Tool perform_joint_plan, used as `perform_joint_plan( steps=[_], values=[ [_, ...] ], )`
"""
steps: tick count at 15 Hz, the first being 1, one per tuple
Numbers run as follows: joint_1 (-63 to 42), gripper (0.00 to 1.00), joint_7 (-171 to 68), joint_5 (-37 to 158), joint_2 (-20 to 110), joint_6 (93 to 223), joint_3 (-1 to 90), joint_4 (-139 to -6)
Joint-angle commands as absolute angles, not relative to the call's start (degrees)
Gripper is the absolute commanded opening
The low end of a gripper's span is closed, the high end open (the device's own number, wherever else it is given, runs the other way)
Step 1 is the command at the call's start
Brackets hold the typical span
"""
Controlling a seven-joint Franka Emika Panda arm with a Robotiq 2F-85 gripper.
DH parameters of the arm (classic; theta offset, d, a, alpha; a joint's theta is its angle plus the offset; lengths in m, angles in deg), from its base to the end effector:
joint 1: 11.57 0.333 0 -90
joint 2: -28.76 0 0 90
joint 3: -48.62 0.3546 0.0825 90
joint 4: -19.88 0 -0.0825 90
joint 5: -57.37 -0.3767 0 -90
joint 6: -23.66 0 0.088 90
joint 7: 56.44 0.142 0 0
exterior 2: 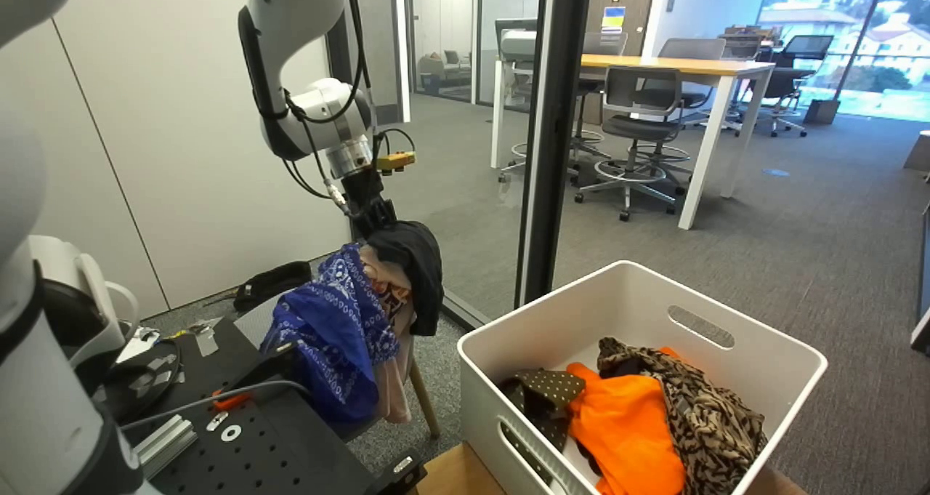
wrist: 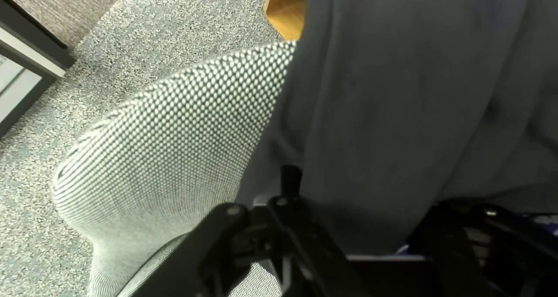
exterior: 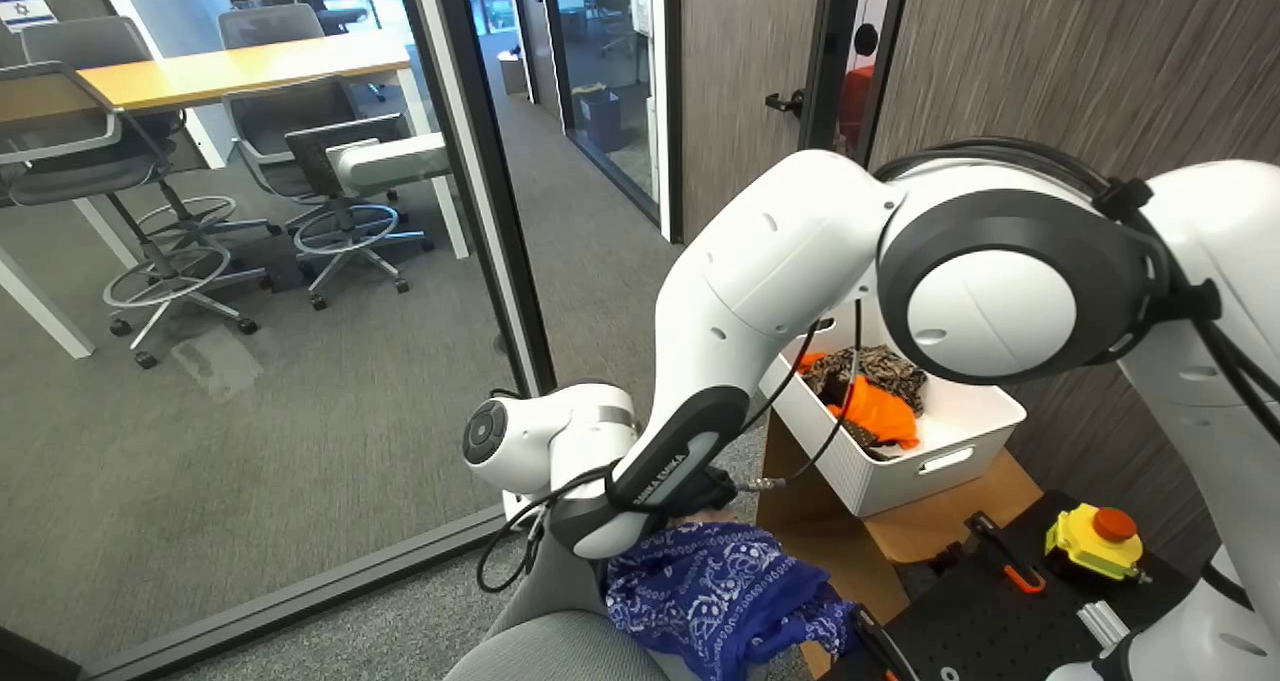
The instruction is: Pick up the black cloth from the chair and put it in the container.
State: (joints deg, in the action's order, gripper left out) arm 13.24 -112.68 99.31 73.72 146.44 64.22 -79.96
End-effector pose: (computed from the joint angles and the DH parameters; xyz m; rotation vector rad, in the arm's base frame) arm 0.5228 0.3707 0.1180 1.3358 2.4714 -0.5002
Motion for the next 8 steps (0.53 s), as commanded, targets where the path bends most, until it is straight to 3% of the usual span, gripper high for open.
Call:
perform_joint_plan(
  steps=[1, 2, 6, 8],
  values=[
    [12.8, 0.2, -113.4, 100.0, 74.3, 146.2, 64.1, -78.7],
    [12.7, 0.13, -113.3, 100.0, 74.3, 146.2, 64.1, -78.7],
    [12.5, 0.03, -113.4, 100.0, 74.2, 146.2, 64.1, -78.8],
    [12.6, 0.09, -113.4, 99.9, 74.1, 145.8, 64.0, -78.7]
  ],
)
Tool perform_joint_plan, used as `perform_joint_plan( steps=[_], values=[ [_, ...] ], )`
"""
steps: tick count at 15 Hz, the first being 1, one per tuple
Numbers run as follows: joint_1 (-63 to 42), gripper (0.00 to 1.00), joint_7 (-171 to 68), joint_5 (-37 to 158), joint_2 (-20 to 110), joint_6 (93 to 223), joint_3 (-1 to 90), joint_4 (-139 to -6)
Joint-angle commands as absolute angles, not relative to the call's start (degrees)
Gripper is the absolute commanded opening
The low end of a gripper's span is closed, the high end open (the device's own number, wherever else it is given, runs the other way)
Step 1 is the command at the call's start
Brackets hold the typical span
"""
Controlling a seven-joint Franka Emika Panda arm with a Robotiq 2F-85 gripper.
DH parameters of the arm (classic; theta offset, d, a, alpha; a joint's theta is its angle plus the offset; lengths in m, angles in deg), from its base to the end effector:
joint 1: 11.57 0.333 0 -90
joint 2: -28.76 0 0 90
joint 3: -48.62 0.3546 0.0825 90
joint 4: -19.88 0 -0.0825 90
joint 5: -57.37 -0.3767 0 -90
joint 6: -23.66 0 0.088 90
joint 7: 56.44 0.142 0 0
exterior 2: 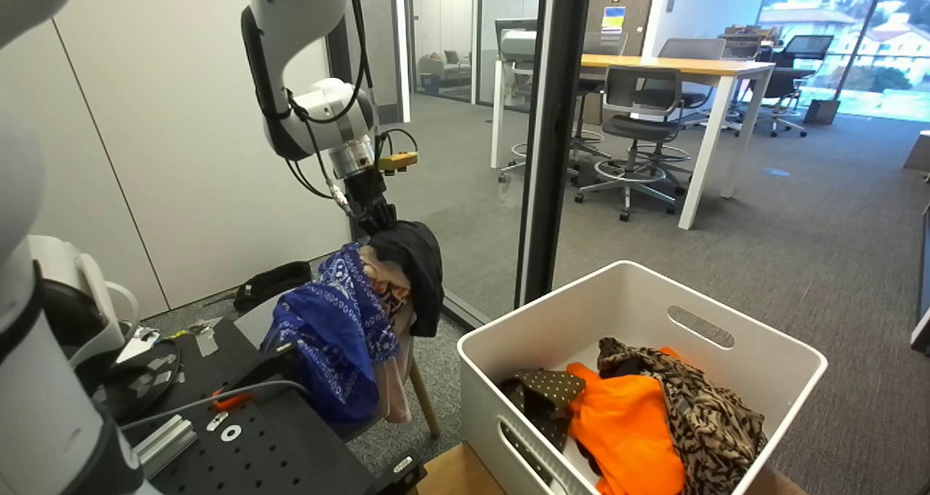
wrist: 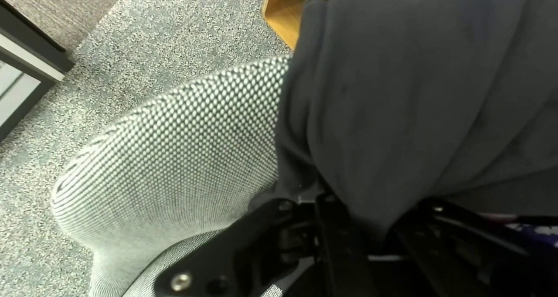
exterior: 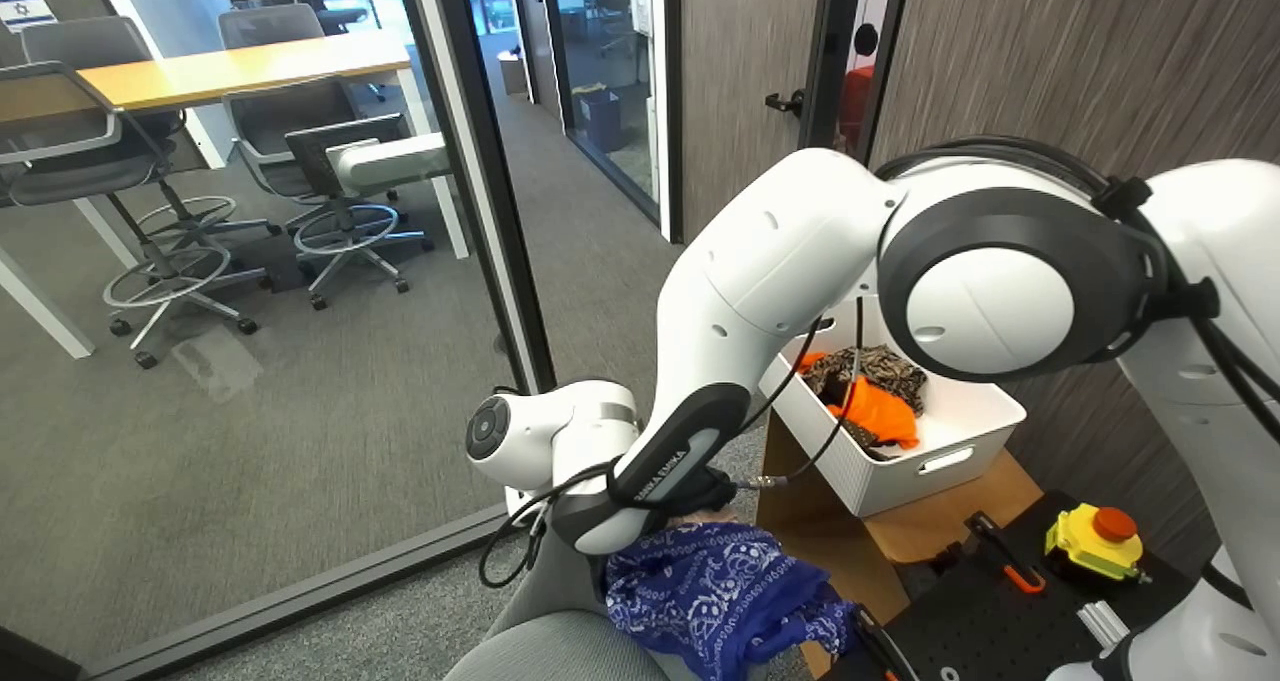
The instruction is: Pick up the black cloth from the chair and put it in the container.
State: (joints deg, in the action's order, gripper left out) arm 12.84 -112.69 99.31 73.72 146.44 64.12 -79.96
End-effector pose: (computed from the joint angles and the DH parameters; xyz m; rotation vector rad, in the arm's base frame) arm 0.5260 0.3662 0.1179 1.3458 2.4660 -0.5031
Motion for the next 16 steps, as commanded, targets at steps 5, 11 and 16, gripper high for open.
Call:
perform_joint_plan(
  steps=[5, 11, 16],
  values=[
    [13.4, 0.1, -111.2, 101.6, 72.5, 144.0, 62.3, -79.4],
    [13.3, 0.1, -104.5, 105.9, 67.4, 141.6, 59.5, -83.1],
    [11.0, 0.1, -99.0, 108.2, 60.8, 140.7, 58.8, -88.1]
  ],
)
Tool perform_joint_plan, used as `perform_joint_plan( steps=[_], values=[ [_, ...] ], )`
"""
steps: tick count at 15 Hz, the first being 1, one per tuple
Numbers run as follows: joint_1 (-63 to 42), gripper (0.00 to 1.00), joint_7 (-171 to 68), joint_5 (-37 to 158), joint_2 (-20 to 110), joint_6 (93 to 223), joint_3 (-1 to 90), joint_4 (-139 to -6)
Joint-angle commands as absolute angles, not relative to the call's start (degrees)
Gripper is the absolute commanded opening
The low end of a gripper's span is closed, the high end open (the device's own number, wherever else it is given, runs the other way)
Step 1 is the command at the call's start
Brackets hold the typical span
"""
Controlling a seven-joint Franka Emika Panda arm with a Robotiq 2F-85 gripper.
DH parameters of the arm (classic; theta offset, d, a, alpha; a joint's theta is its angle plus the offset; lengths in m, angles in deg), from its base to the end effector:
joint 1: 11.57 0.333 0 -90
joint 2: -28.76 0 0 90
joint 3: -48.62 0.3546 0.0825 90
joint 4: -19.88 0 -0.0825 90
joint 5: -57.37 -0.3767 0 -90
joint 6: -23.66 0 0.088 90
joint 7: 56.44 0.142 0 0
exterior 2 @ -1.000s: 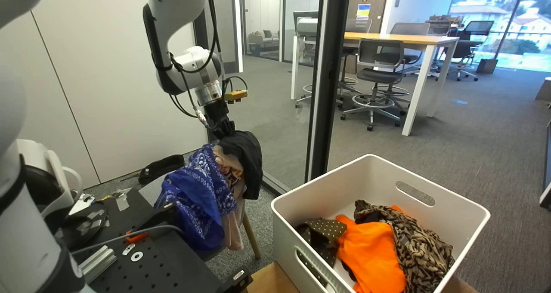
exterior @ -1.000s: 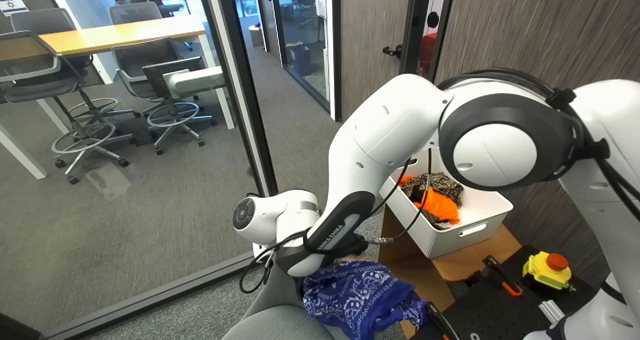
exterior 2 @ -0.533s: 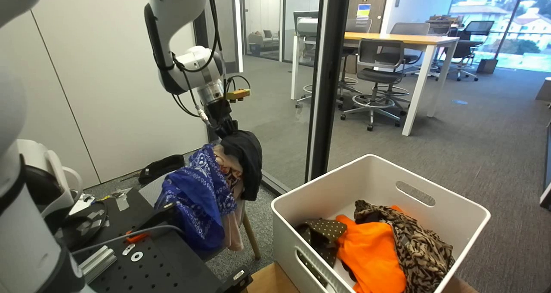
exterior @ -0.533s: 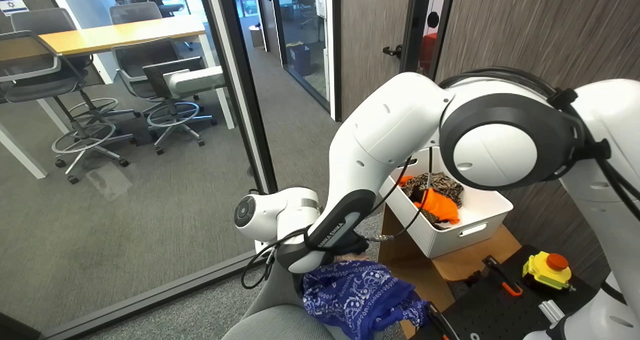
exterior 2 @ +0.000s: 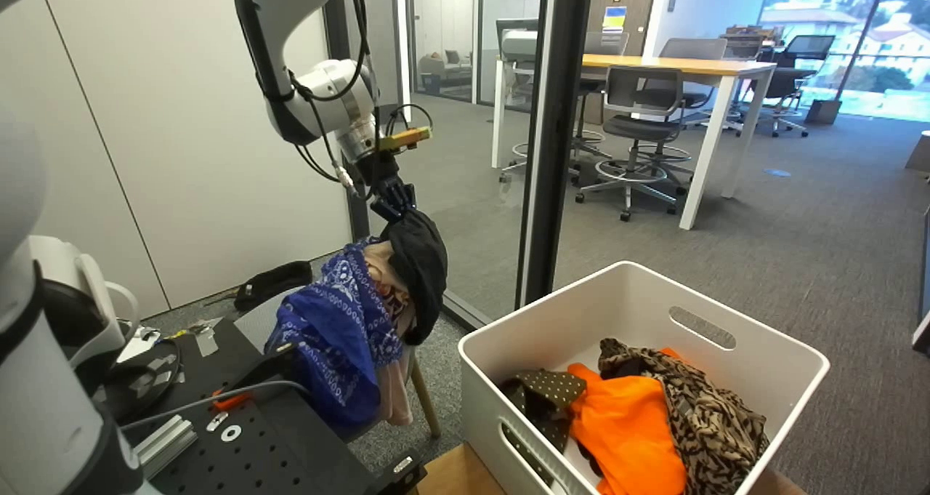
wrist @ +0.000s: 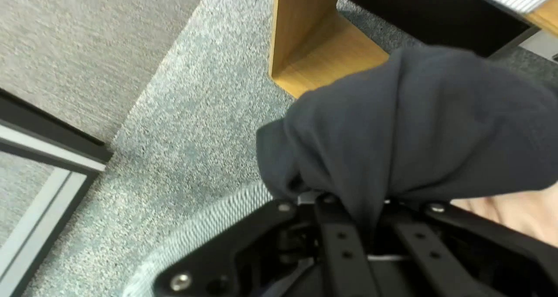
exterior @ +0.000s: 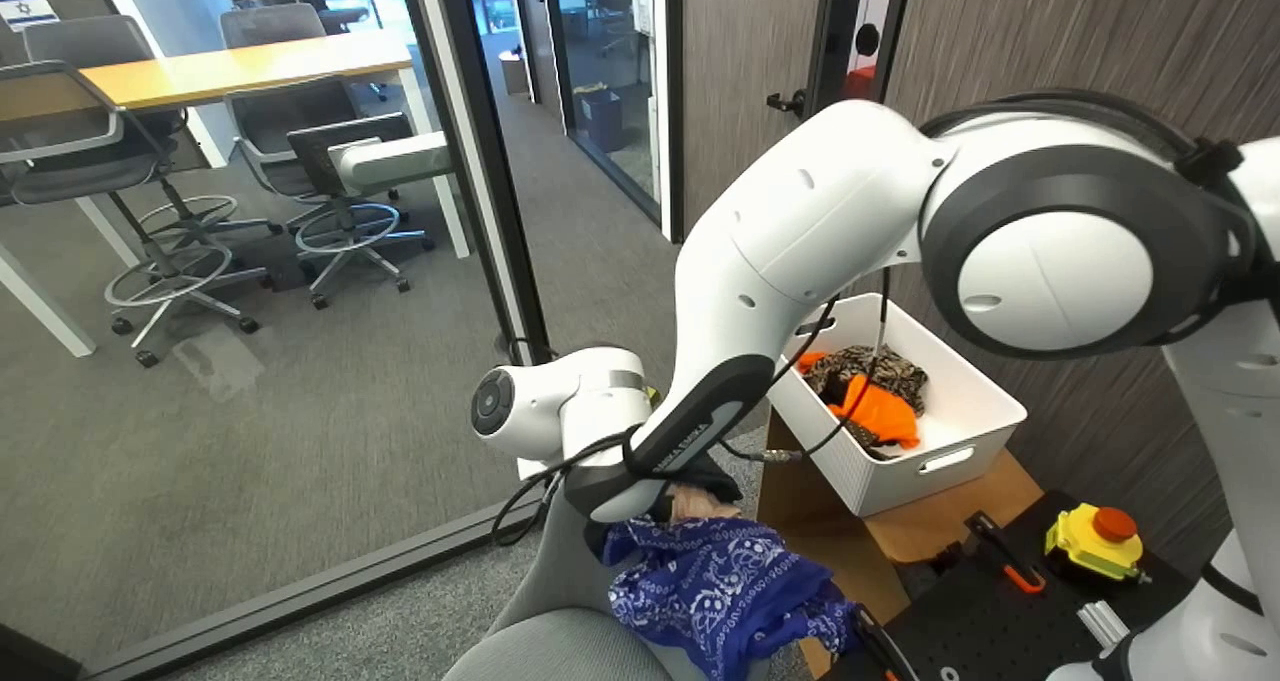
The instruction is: Pick up the black cloth from the chair and put it in the container.
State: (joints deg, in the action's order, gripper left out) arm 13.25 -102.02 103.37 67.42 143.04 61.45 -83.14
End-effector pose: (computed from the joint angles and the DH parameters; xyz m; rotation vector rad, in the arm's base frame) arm 0.5393 0.3335 0.1657 1.4777 2.2055 -0.4860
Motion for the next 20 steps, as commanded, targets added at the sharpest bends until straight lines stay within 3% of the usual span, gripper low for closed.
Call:
perform_joint_plan(
  steps=[1, 11, 20],
  values=[
    [10.4, 0.1, -97.5, 109.5, 59.2, 139.7, 58.3, -88.9],
    [-2.4, 0.1, -83.3, 118.0, 42.3, 130.1, 53.0, -99.1],
    [-11.6, 0.1, -73.1, 108.7, 38.8, 127.4, 50.2, -103.0]
  ],
)
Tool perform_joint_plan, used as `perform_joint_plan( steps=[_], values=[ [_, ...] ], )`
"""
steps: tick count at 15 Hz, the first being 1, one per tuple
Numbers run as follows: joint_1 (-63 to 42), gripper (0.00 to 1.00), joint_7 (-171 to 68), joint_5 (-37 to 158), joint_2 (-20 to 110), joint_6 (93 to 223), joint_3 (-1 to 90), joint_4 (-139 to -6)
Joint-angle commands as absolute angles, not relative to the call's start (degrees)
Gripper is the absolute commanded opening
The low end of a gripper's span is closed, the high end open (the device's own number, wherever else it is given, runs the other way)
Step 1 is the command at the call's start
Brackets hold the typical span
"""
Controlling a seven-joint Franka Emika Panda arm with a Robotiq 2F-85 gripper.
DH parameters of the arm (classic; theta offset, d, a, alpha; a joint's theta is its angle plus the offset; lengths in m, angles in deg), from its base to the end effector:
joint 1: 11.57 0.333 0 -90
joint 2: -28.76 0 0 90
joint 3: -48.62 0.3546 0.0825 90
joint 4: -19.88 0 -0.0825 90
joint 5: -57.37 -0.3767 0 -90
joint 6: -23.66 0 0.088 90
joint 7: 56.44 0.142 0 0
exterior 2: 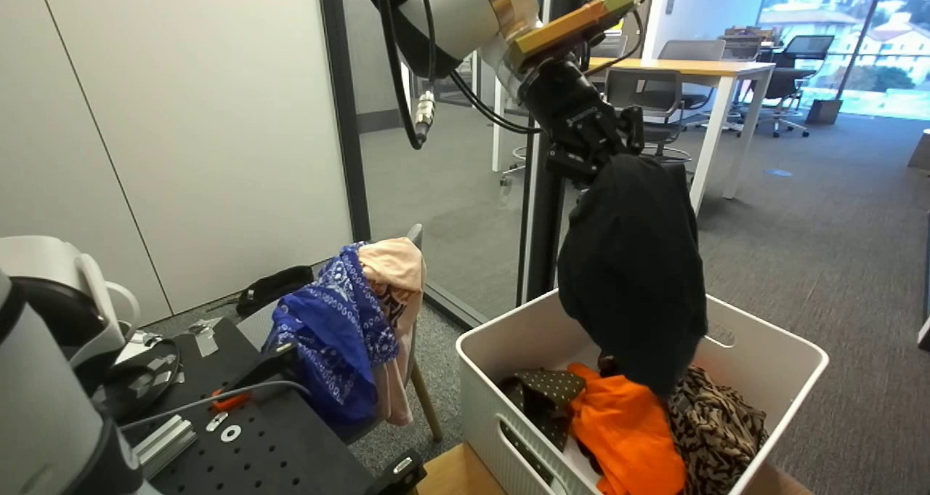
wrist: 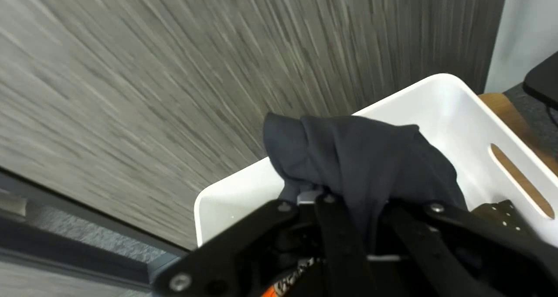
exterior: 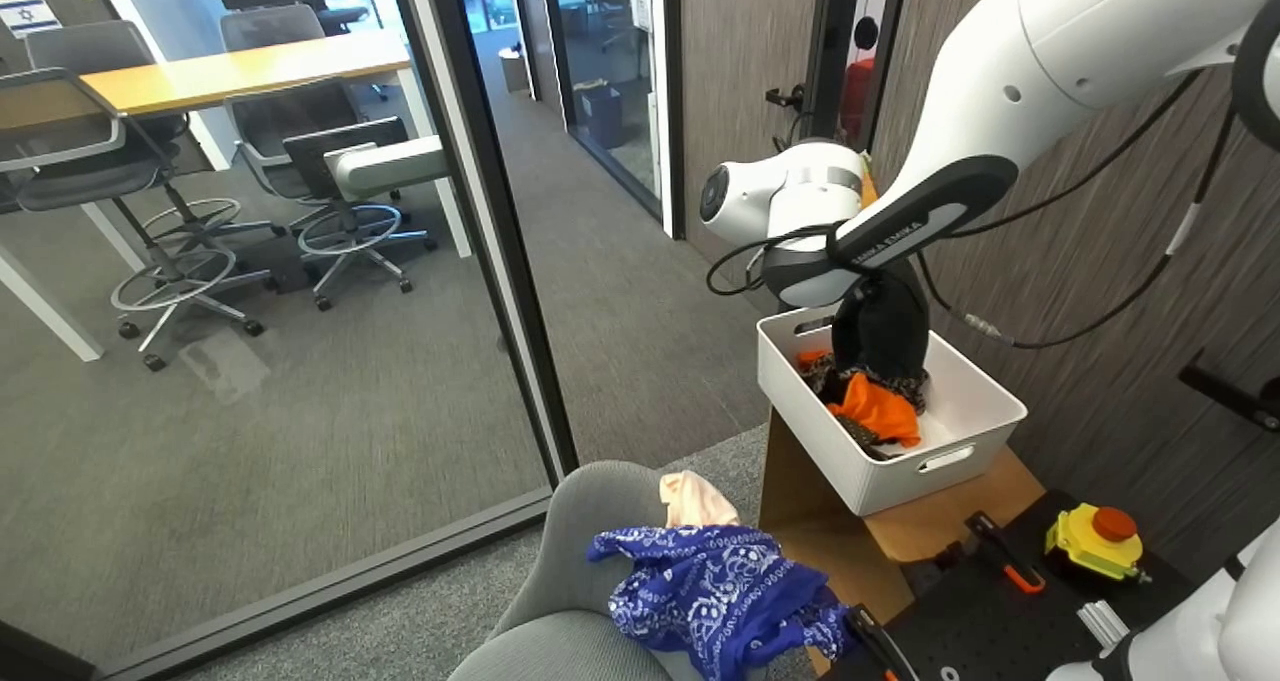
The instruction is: Pick up the black cloth from the chair and put it in the container.
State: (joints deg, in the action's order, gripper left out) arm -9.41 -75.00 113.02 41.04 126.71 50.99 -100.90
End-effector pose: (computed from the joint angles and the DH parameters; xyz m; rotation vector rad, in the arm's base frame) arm 0.5340 -0.0563 0.3350 2.0322 0.9895 -0.7064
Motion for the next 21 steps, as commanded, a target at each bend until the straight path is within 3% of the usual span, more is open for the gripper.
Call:
perform_joint_plan(
  steps=[1, 21],
  values=[
    [-12.6, 0.1, -72.7, 106.4, 38.8, 128.3, 49.8, -103.5],
    [-29.8, 0.1, -88.1, 57.0, 38.1, 168.0, 41.2, -119.7]
  ],
)
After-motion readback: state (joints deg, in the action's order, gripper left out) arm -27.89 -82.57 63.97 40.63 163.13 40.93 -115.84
